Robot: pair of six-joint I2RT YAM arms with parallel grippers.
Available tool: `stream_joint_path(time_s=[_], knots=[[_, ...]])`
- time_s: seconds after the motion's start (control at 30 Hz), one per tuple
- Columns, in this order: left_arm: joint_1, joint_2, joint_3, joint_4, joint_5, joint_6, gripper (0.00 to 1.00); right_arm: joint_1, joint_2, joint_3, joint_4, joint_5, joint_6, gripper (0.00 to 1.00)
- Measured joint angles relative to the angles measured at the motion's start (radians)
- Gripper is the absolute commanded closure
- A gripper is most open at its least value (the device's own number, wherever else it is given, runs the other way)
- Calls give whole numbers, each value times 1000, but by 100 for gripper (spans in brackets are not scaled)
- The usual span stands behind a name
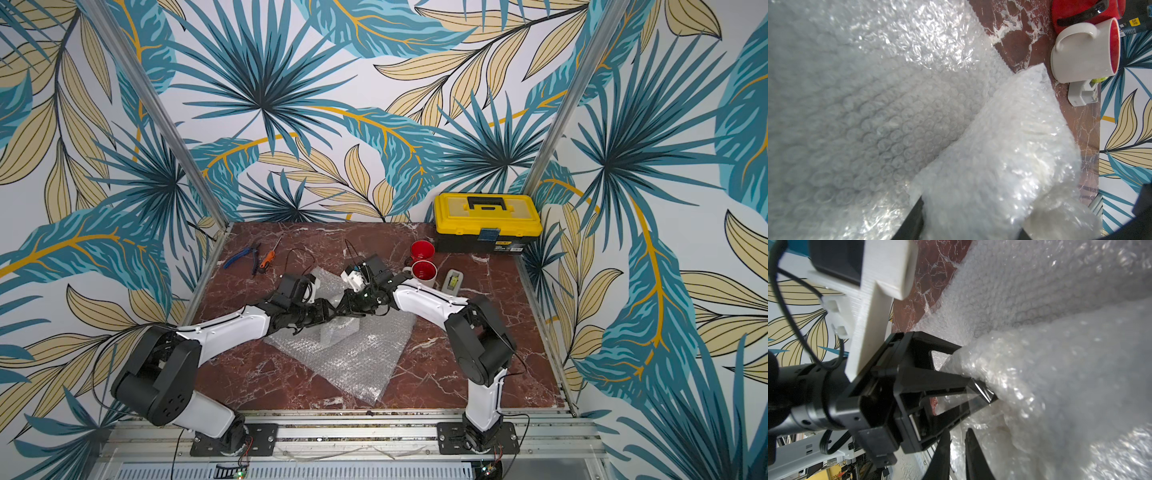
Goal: Wrap mugs in bubble wrap
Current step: Stick the tape on the bubble wrap.
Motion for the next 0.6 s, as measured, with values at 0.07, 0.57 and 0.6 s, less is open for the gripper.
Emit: stream_joint_path(time_s=[0.07, 0.57, 0.6], knots=[[0, 0, 0, 0, 0, 0, 54, 3, 0, 0, -8, 4, 0, 87], [-4, 0, 0, 0, 1, 0, 54, 23, -51, -32, -3, 27, 24, 95], [-4, 0, 0, 0, 1, 0, 54, 25, -57, -34, 0, 27, 29, 95]])
